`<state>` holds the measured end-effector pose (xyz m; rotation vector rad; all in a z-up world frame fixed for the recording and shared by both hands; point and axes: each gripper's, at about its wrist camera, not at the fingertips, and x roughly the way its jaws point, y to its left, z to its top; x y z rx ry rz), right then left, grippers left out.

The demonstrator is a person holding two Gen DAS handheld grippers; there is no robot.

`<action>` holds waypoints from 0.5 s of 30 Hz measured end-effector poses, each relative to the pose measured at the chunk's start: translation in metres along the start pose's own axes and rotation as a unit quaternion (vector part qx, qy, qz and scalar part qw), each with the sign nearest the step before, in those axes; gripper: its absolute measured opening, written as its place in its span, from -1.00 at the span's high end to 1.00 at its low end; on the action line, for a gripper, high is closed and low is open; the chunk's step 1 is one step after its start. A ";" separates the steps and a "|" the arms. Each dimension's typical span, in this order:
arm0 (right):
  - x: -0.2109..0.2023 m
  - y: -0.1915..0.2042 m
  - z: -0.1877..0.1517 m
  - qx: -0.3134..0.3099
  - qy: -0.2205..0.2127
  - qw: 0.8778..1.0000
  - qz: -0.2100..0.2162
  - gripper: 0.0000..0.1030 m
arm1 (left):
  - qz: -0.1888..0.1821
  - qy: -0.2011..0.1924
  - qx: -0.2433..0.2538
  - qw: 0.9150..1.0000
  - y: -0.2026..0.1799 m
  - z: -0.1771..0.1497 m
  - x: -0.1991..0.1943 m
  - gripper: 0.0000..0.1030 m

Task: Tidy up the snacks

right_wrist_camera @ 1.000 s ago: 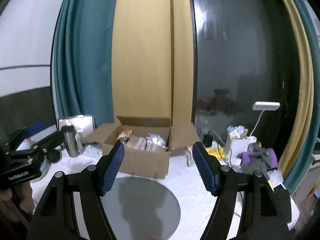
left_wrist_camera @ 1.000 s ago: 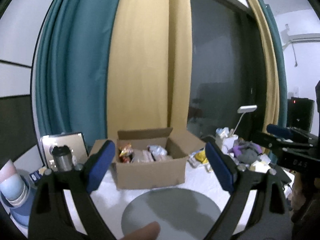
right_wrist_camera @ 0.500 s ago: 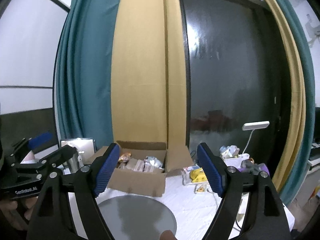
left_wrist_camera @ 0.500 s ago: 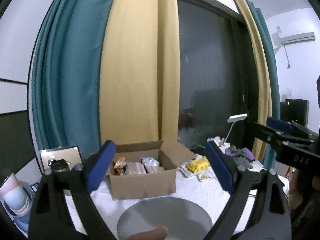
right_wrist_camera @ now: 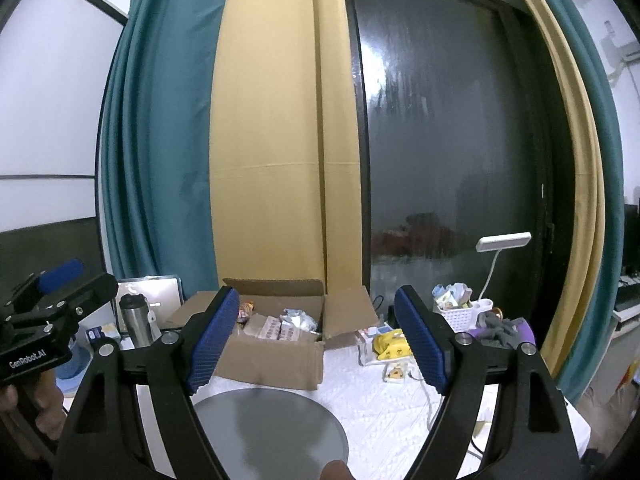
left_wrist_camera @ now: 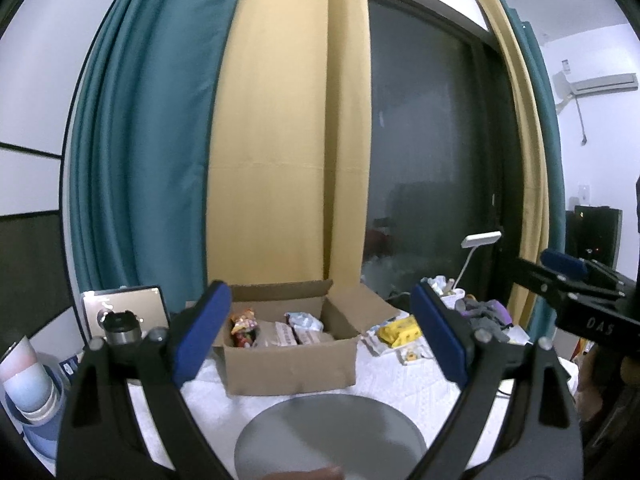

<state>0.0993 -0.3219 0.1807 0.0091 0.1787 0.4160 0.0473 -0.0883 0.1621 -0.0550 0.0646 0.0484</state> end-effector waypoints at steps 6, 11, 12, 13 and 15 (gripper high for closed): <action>0.006 -0.002 -0.004 0.000 0.009 1.000 -0.003 -0.61 | 0.002 0.007 -0.008 1.000 0.003 -0.004 0.002 -0.79; 0.007 -0.002 -0.004 -0.001 0.010 1.000 -0.003 -0.61 | 0.006 0.011 -0.005 1.000 0.004 -0.006 0.003 -0.79; 0.007 -0.001 -0.004 -0.001 0.011 1.000 -0.003 -0.61 | 0.007 0.012 -0.006 1.000 0.005 -0.006 0.003 -0.79; 0.008 -0.001 -0.005 -0.001 0.012 1.000 -0.002 -0.61 | 0.009 0.012 -0.009 1.000 0.006 -0.005 0.003 -0.79; 0.010 -0.001 -0.005 -0.003 0.013 1.000 -0.001 -0.61 | 0.012 0.010 -0.011 1.000 0.008 -0.006 0.002 -0.79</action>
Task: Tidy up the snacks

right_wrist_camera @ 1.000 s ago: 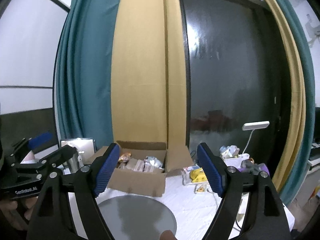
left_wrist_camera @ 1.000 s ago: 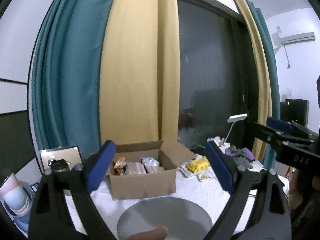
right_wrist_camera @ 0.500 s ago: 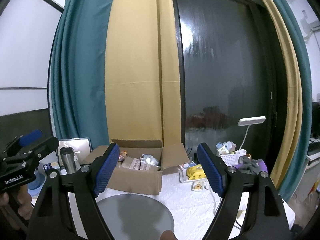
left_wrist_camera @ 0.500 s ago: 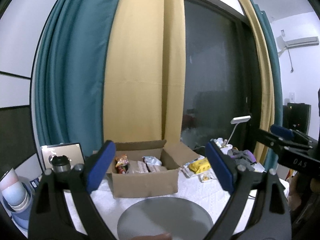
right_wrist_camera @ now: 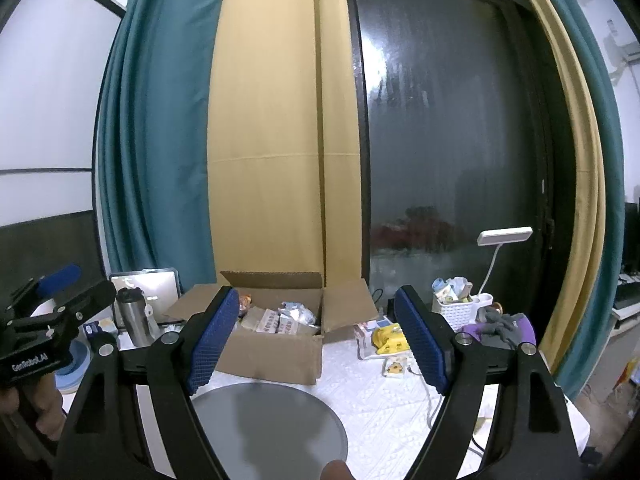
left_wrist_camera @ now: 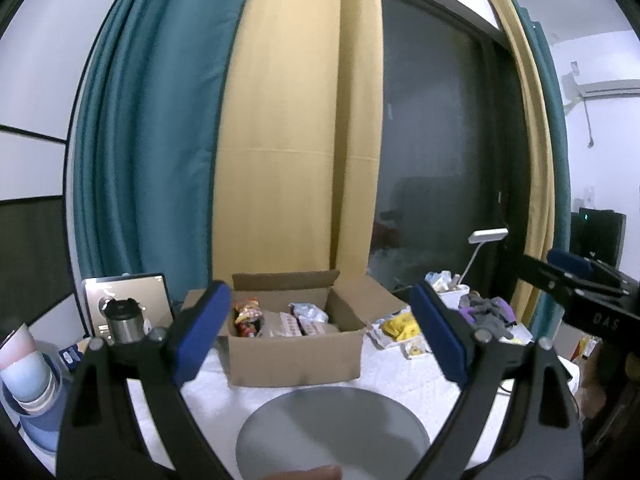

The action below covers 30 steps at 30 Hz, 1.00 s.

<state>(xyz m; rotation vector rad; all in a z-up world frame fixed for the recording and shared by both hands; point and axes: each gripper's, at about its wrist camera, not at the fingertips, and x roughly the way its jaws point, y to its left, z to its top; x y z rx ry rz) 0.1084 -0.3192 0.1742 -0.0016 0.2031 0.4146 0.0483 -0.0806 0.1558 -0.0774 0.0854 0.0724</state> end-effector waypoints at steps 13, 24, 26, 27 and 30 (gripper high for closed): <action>0.012 -0.002 -0.002 -0.006 0.015 1.000 0.009 -0.61 | 0.005 0.010 -0.003 1.000 0.008 -0.006 0.004 -0.79; 0.015 -0.007 -0.002 0.000 0.018 1.000 0.012 -0.61 | 0.002 0.010 -0.006 1.000 0.011 -0.007 0.005 -0.79; 0.016 -0.008 -0.002 0.000 0.018 1.000 0.012 -0.61 | 0.002 0.009 -0.006 1.000 0.011 -0.007 0.006 -0.79; 0.015 -0.009 -0.002 0.001 0.018 1.000 0.013 -0.61 | 0.002 0.010 -0.006 1.000 0.011 -0.007 0.005 -0.79; 0.016 -0.010 -0.002 0.001 0.018 1.000 0.013 -0.61 | 0.001 0.011 -0.005 1.000 0.010 -0.007 0.005 -0.79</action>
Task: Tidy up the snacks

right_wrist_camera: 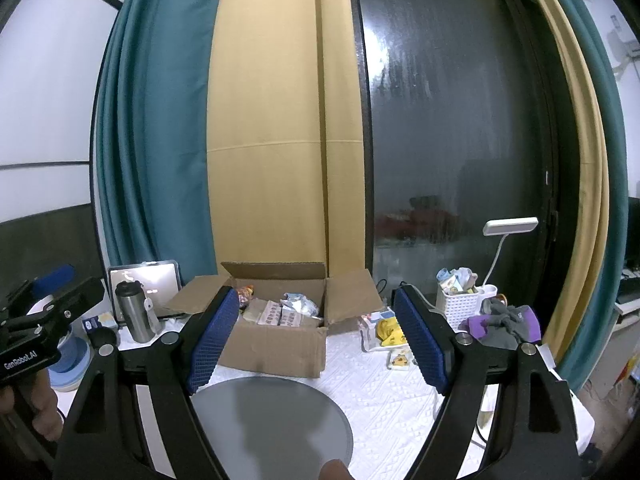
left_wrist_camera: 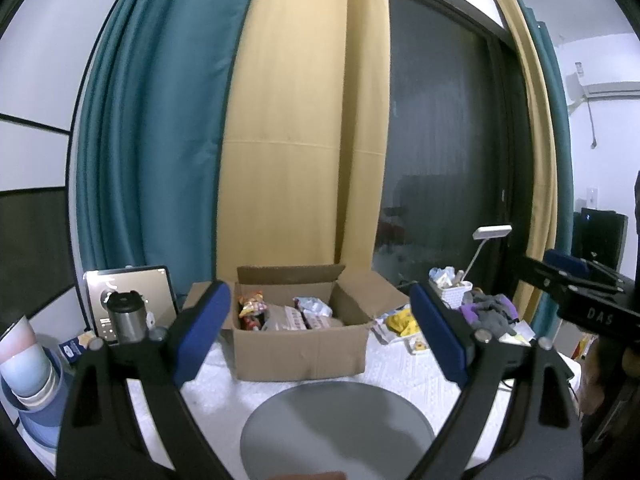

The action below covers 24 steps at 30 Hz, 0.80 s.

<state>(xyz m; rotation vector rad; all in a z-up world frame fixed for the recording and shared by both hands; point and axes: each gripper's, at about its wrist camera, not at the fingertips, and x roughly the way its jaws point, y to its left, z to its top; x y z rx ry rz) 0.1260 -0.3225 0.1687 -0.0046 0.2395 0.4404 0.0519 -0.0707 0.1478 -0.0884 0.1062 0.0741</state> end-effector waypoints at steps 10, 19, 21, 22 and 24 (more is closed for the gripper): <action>0.000 0.001 0.000 0.000 0.000 1.000 0.000 -0.61 | -0.004 0.000 0.002 1.000 0.001 0.001 0.000 -0.79; 0.000 0.000 0.000 0.000 0.001 1.000 0.000 -0.61 | -0.003 -0.001 0.003 1.000 0.000 0.001 0.000 -0.79; 0.000 0.000 0.000 0.000 0.001 1.000 0.000 -0.61 | -0.006 0.000 0.004 1.000 0.000 0.000 0.001 -0.79; 0.000 0.000 0.000 0.000 0.001 1.000 0.000 -0.61 | -0.008 0.000 0.004 1.000 -0.001 -0.001 0.002 -0.79; 0.001 0.000 0.000 0.000 0.001 1.000 0.000 -0.61 | -0.010 0.003 0.002 1.000 -0.001 -0.001 0.004 -0.79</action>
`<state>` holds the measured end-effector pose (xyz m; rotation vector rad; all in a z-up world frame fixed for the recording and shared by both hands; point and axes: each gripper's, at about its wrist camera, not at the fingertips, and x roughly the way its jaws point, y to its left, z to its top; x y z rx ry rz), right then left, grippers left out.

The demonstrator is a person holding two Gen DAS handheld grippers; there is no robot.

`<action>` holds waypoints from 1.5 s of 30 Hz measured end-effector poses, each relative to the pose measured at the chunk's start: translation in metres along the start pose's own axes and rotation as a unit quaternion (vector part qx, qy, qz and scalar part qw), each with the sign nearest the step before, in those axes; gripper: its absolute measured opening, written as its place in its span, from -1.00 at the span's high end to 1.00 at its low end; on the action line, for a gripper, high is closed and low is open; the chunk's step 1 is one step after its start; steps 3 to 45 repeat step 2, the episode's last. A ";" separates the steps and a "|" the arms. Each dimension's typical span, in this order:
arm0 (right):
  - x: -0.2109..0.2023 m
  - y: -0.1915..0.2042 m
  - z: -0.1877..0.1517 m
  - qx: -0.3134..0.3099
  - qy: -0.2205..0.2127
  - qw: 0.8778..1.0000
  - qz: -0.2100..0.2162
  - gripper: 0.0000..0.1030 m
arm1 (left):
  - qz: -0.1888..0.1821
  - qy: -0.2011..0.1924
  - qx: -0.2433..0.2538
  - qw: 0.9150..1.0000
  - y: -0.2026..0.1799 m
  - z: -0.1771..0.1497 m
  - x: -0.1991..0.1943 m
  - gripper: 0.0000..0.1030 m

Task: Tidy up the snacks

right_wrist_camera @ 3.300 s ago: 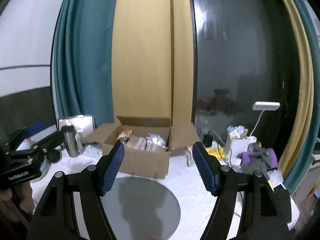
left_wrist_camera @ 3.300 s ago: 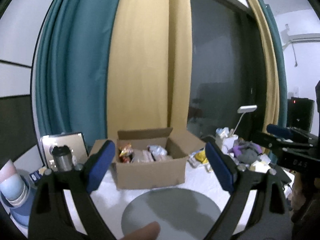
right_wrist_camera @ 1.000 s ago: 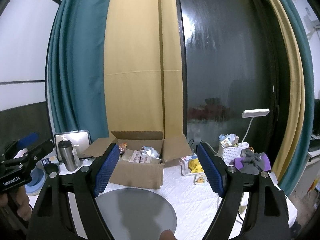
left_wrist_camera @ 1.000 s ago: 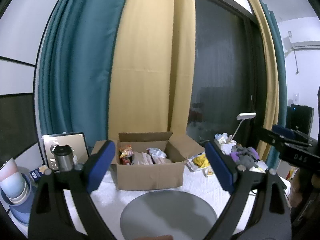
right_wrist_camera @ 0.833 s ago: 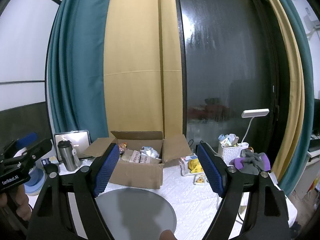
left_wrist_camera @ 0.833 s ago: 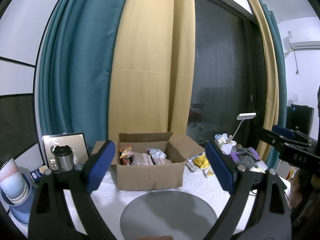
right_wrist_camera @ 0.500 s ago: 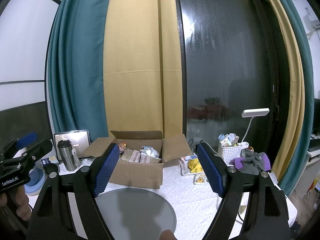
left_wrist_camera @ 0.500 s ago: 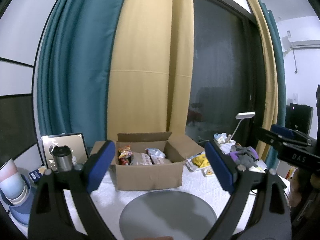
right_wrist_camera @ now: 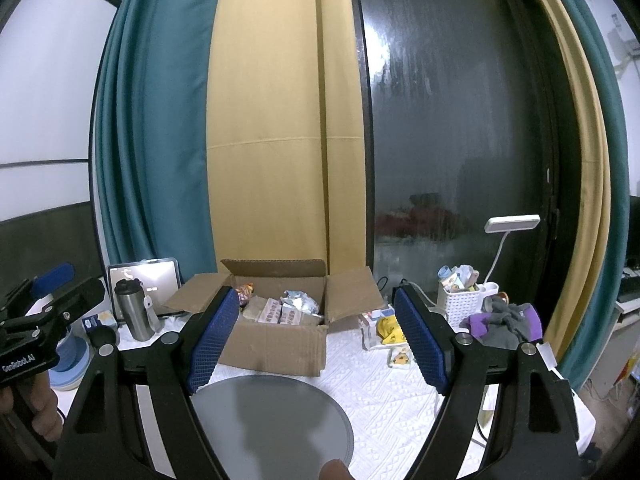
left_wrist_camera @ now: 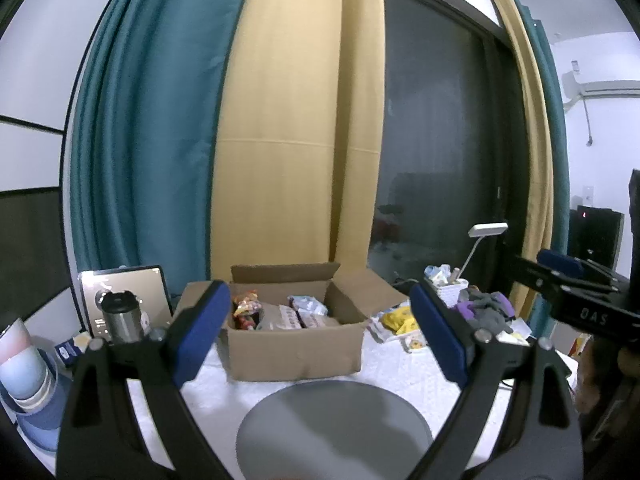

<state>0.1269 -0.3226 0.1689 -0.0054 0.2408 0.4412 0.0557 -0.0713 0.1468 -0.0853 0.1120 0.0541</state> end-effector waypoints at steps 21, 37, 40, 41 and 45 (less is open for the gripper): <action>0.001 0.001 -0.001 -0.001 0.000 1.000 0.000 -0.61 | -0.004 0.005 0.001 1.000 -0.001 -0.001 0.007 -0.79; 0.001 0.001 -0.001 -0.001 0.000 1.000 0.000 -0.61 | -0.004 0.005 0.001 1.000 -0.001 -0.001 0.007 -0.79; 0.001 0.001 -0.001 -0.001 0.000 1.000 0.000 -0.61 | -0.004 0.005 0.001 1.000 -0.001 -0.001 0.007 -0.79; 0.001 0.001 -0.001 -0.001 0.000 1.000 0.000 -0.61 | -0.004 0.005 0.001 1.000 -0.001 -0.001 0.007 -0.79; 0.001 0.001 -0.001 -0.001 0.000 1.000 0.000 -0.61 | -0.004 0.005 0.001 1.000 -0.001 -0.001 0.007 -0.79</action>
